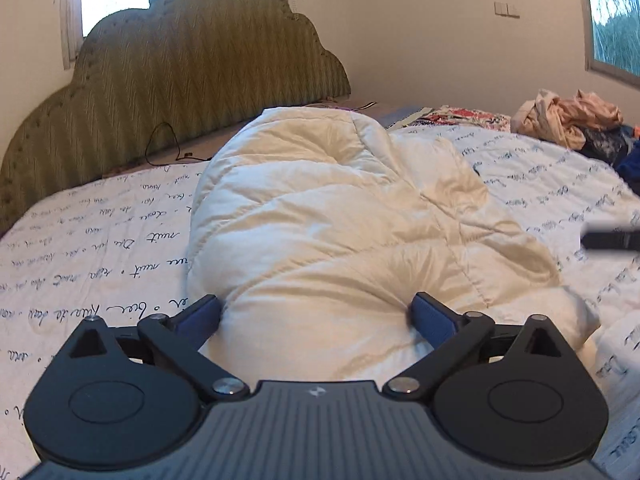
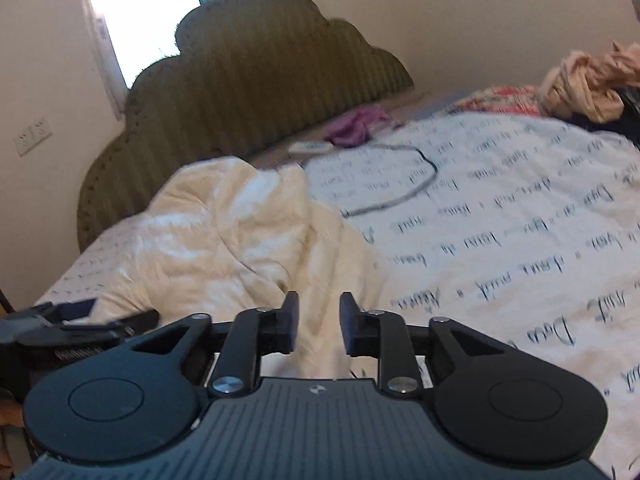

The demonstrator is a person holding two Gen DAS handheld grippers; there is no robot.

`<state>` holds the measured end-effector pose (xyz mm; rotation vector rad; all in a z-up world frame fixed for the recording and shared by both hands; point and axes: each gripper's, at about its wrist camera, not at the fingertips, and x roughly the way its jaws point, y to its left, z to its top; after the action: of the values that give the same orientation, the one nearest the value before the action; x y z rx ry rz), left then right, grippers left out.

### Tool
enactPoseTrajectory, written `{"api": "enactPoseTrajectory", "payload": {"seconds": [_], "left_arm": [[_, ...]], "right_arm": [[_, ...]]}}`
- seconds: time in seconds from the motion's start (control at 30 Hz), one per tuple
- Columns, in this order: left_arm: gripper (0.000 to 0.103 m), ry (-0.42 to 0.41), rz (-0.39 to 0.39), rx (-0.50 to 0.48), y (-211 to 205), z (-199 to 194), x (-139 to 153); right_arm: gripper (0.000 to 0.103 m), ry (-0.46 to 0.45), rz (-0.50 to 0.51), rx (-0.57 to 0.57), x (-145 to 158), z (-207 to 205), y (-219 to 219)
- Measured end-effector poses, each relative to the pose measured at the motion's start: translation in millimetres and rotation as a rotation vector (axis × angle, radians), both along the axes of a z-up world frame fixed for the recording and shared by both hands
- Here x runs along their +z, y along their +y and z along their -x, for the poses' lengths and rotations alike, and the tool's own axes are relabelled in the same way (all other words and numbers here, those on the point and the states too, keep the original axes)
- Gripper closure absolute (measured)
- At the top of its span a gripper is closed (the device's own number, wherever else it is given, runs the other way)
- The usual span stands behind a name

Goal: Fold small clothes

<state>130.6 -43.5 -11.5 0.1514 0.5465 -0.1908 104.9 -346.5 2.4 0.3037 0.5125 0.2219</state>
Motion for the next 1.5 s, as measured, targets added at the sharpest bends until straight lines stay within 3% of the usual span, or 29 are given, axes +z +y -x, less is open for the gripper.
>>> {"api": "enactPoseTrajectory", "payload": {"seconds": [0.07, 0.13, 0.23, 0.3, 0.4, 0.57, 0.67, 0.83, 1.2, 1.5], "left_arm": [[0.0, -0.005, -0.011, 0.001, -1.3, 1.5, -2.1], [0.0, -0.004, -0.007, 0.0, 0.3, 1.7, -3.1], [0.0, 0.001, -0.001, -0.001, 3.3, 2.3, -4.4], [0.0, 0.003, -0.022, -0.001, 2.5, 4.1, -6.8], [0.0, -0.007, -0.031, 0.005, 1.2, 7.7, -8.2], [0.0, 0.001, -0.009, 0.02, 4.3, 10.9, -6.0], [0.0, 0.015, 0.022, 0.037, 8.8, 14.8, -3.9], [0.0, 0.042, 0.075, 0.075, 12.4, 24.5, -2.3], [0.0, 0.019, 0.084, 0.114, 20.6, 68.9, -0.9], [0.0, 0.083, 0.074, 0.191, 38.4, 102.9, -21.0]], "right_arm": [[0.051, -0.045, 0.023, 0.067, 9.6, -5.1, 16.7], [0.048, -0.016, 0.079, 0.123, 5.9, -18.0, 39.0], [0.046, 0.133, 0.203, 0.105, -25.0, -43.0, 62.1], [0.045, 0.151, 0.194, 0.1, -43.2, -46.0, 66.9], [0.043, 0.139, 0.194, 0.067, -41.6, -39.5, 70.2], [0.022, 0.17, 0.182, 0.007, -43.8, -38.8, 65.1], [0.021, 0.174, 0.127, 0.001, -41.5, -31.6, 57.9], [0.008, 0.169, 0.134, 0.005, -42.2, -17.2, 59.6], [0.001, 0.188, 0.135, 0.038, -44.5, 17.1, 67.0], [0.001, 0.199, 0.163, 0.071, -54.2, 44.1, 77.5]]}}
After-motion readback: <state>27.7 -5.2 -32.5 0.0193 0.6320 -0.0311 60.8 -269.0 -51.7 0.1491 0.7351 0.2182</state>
